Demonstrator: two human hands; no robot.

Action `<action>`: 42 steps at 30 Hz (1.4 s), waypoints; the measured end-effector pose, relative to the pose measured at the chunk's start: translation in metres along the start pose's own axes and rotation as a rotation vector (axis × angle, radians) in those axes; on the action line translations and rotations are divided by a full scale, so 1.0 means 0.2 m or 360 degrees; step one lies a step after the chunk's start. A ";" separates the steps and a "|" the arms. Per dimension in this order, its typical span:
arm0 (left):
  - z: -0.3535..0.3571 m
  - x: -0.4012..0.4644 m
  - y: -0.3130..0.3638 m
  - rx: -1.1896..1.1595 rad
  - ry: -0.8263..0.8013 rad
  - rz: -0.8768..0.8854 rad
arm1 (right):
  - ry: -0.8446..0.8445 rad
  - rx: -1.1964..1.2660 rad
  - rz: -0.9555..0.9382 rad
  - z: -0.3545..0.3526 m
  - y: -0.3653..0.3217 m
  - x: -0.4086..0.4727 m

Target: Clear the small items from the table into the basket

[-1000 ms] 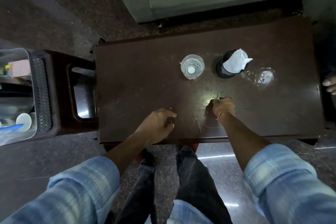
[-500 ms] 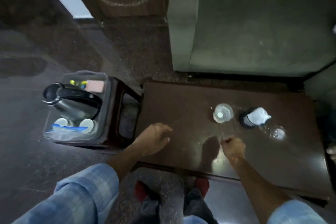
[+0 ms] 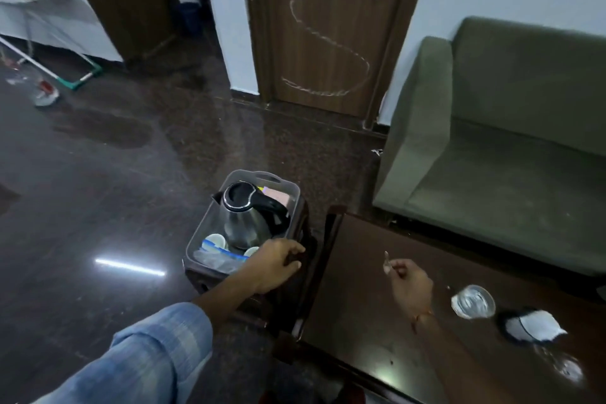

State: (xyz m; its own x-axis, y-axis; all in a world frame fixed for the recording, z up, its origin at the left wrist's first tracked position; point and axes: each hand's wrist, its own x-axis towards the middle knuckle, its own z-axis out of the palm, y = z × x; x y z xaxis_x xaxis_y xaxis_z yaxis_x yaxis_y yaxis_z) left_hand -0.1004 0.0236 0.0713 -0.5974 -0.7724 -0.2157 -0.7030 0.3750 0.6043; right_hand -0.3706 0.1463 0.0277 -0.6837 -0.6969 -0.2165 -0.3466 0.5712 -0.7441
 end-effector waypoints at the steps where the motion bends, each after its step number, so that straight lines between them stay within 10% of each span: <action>1: -0.03 -0.01 -0.03 0.0007 0.0012 -0.0010 | -0.0029 0.0014 -0.0059 0.04 -0.07 0.01; 18: -0.57 0.22 -0.32 -0.0026 0.0539 -0.0140 | -0.0538 -0.0162 -0.0548 0.72 -0.84 0.55; 42: -0.74 0.68 -1.06 -0.0100 0.0101 -0.0204 | -0.0861 -0.1040 -0.0242 1.55 -1.01 0.82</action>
State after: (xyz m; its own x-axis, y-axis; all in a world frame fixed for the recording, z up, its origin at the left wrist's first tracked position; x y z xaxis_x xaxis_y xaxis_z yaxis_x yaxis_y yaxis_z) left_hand 0.0248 -0.2366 0.0274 -0.4773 -0.8435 -0.2466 -0.7452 0.2398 0.6222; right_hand -0.2139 -0.2169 -0.0533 -0.2575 -0.8019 -0.5391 -0.8233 0.4742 -0.3121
